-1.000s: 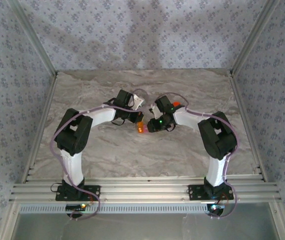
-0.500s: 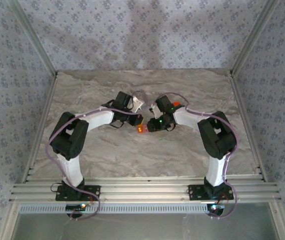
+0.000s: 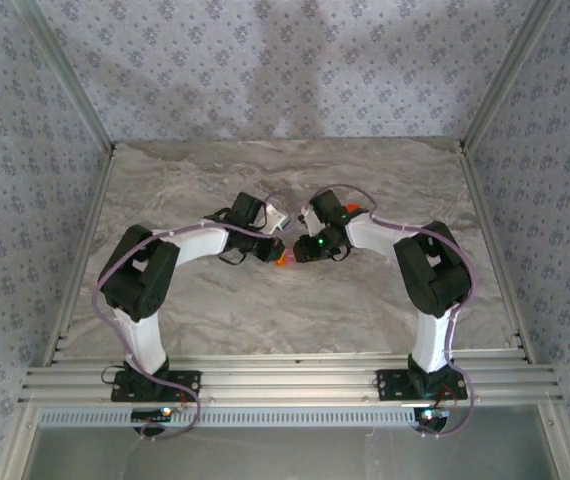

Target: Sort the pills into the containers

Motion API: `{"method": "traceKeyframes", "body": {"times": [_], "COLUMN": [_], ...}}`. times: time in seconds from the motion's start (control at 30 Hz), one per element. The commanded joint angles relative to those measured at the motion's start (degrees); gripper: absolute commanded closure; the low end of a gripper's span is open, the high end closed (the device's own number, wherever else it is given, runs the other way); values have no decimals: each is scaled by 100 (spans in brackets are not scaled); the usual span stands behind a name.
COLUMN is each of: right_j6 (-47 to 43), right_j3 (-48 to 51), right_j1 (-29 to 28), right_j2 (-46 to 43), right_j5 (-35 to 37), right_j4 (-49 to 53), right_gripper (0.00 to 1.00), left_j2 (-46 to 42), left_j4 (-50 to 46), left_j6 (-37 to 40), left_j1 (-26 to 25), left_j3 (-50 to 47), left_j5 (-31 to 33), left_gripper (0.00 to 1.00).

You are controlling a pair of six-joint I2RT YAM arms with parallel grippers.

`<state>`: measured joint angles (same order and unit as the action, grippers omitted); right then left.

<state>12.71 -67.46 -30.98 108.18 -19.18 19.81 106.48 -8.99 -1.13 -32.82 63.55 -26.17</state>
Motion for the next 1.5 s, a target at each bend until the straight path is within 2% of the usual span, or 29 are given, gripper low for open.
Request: {"method": "traceKeyframes", "body": {"times": [0.0, 0.53, 1.0, 1.47], "right_j6": [99, 102, 179, 269], "right_j3": [14, -18, -240, -483], "right_j1": [31, 59, 101, 165], "right_j2": [282, 344, 467, 528], "right_j5": [160, 123, -75, -244], "right_j4": [305, 319, 368, 440], "right_gripper": [64, 64, 64, 64], "left_j2": [-162, -369, 282, 564], "left_j4": [-32, -85, -756, -1209], "left_j6": [-12, -44, -17, 174], "left_j1": [-42, -67, -123, -311], "left_j3": [-102, -306, 136, 281], "left_j5": [-63, 6, 812, 1200], "left_gripper": [100, 98, 100, 100]}}
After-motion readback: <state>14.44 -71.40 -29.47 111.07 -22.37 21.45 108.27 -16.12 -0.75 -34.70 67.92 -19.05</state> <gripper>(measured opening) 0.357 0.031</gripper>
